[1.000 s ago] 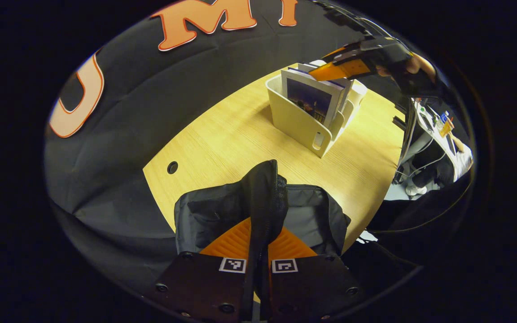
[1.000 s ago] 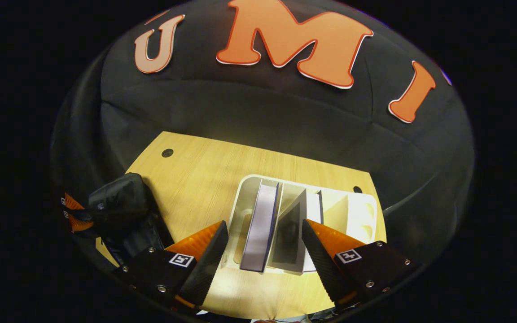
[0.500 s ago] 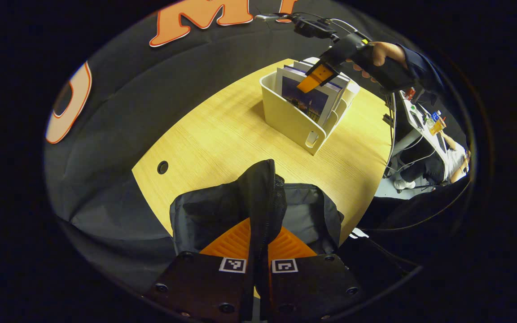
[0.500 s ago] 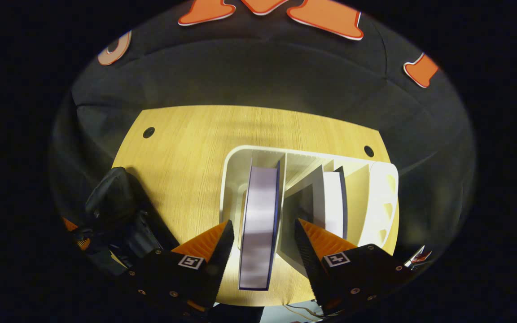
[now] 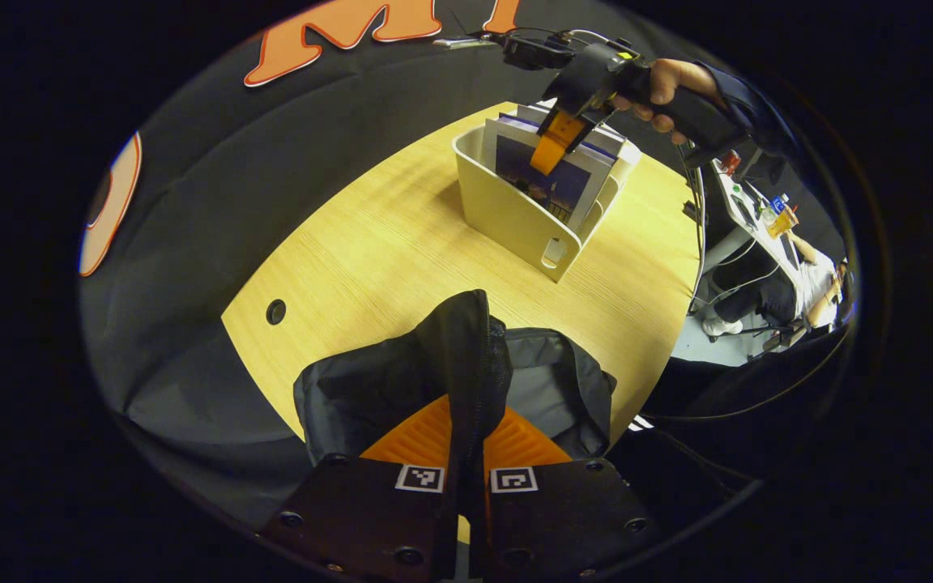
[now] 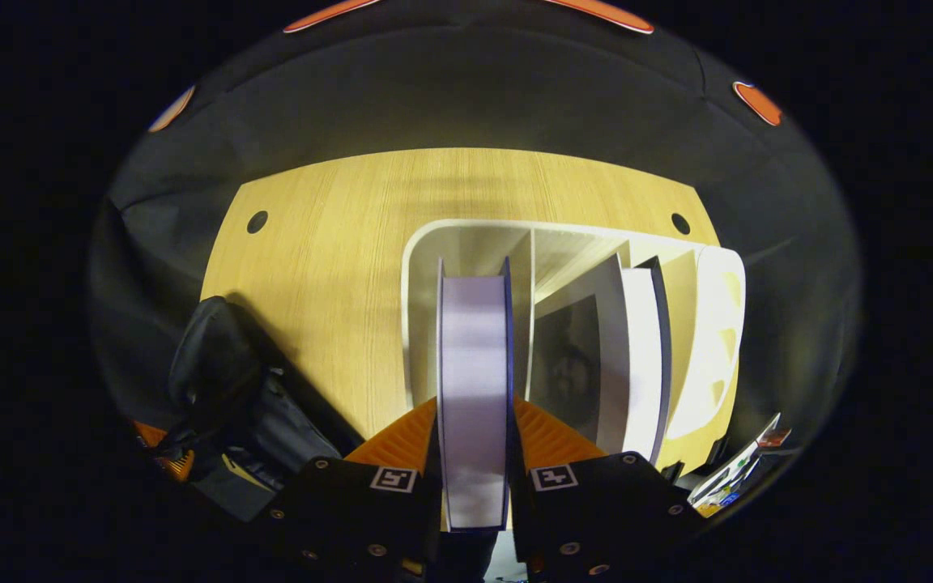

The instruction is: Open the schoolbag, grab two books from the bookshelf and put them into the schoolbag.

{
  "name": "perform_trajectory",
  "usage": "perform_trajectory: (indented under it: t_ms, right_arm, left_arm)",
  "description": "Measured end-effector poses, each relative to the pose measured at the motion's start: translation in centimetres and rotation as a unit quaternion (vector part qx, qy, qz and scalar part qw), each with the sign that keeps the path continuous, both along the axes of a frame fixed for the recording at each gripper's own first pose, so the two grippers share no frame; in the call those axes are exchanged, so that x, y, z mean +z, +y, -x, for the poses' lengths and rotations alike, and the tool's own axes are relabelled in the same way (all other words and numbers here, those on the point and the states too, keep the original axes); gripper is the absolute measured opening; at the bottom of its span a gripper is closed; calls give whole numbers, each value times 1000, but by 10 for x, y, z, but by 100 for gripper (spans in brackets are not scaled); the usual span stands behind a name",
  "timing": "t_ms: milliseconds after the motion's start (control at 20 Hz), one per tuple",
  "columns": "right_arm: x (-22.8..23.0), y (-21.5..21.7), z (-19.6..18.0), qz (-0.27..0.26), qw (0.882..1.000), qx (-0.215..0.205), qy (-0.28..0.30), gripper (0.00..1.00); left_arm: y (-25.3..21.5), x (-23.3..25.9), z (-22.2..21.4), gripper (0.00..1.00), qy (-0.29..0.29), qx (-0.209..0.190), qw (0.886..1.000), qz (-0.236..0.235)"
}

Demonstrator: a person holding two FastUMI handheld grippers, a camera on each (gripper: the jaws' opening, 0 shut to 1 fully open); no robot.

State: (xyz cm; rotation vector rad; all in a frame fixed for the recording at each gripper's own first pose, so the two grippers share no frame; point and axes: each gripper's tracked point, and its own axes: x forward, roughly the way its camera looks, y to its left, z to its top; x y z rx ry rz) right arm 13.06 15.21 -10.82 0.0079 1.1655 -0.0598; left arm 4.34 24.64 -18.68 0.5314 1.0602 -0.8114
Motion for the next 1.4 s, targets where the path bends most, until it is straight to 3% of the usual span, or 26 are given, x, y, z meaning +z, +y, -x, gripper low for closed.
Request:
perform_trajectory:
  t_ms: [100, 150, 200, 650, 800, 1100, 1400]
  right_arm:
    - [9, -1, 11, -8, 1000, -1, -7, 35]
    - [13, -1, 18, -16, 1000, -6, -9, 41]
    - [16, -1, 24, -27, 1000, -9, -12, 34]
    - [57, -9, 95, -74, 996, -9, -47, 33]
    - [54, -12, 126, -71, 996, -2, -50, 33]
    - [30, -5, 183, -120, 992, -15, -44, 34]
    - [40, -10, 207, -164, 983, -27, -74, 31]
  left_arm:
    - [-1, -3, 1, 7, -1, -1, 1000, 1]
    - [-1, -4, 1, 7, -1, -1, 1000, 1]
    - [-2, -4, 2, 7, -1, -2, 1000, 1]
    - [-8, -15, 9, 7, 2, -18, 1000, -16]
    - [-9, -19, 11, 7, 0, -24, 999, -26]
    - [-12, -24, 12, 7, 2, -25, 999, -43]
    - [-16, -21, 11, 7, -1, -18, 998, -52]
